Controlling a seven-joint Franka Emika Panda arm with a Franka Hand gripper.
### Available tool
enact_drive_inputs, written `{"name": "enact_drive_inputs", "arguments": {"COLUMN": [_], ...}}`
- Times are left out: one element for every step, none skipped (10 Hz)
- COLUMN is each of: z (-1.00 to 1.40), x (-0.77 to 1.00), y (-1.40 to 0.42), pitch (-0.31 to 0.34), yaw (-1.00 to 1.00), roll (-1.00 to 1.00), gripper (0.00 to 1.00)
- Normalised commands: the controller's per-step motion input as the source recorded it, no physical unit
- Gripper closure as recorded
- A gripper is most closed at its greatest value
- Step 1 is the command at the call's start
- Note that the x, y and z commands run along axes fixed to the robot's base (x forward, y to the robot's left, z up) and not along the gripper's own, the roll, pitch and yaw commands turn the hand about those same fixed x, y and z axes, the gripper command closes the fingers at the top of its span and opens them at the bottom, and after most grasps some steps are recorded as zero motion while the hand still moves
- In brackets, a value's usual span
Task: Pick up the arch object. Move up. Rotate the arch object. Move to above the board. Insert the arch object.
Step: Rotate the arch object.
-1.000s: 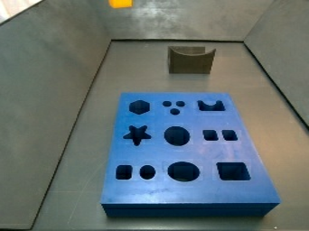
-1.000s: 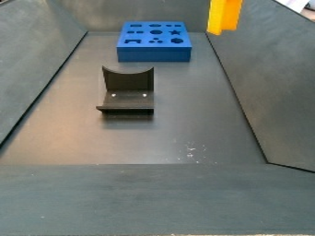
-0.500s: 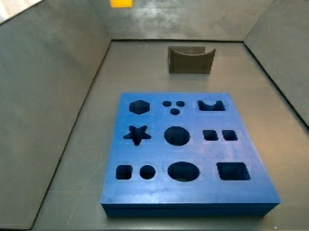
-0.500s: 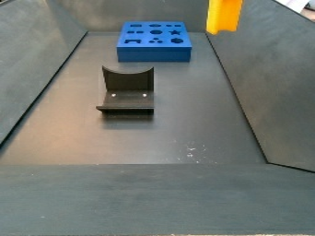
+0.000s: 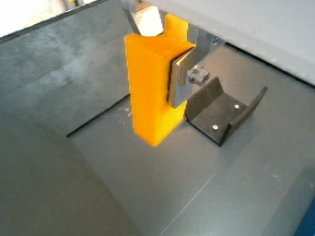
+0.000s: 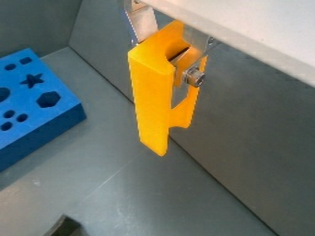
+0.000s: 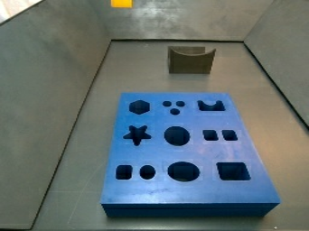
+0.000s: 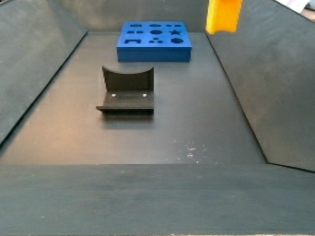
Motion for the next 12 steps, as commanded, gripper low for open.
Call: {"name": "enact_drive_inputs", "arguments": {"z": [-1.0,-1.0,-1.0,-1.0,-1.0,-1.0,-1.0,-1.0,-1.0,-1.0,-1.0,-1.0], "x": [0.01,0.01,0.01,0.01,0.02,0.02,0.02,0.02,0.02,0.02,0.02,0.02], "y": [0.0,0.0,0.0,0.0,0.0,0.0,0.0,0.0,0.0,0.0,0.0,0.0], "pitch": [-0.013,-0.018,-0.027,-0.034,-0.042,-0.043,-0.047,-0.048,-0.046,-0.05,-0.051,-0.048], "yaw": [0.06,0.06,0.05,0.04,0.03,0.03,0.02,0.02,0.02,0.02,0.02,0.02], "roll": [0.0,0.0,0.0,-0.01,-0.01,-0.02,-0.02,-0.03,-0.03,-0.04,-0.05,-0.05], "gripper": [1.0,1.0,1.0,1.0,1.0,1.0,1.0,1.0,1.0,1.0,1.0,1.0]}}
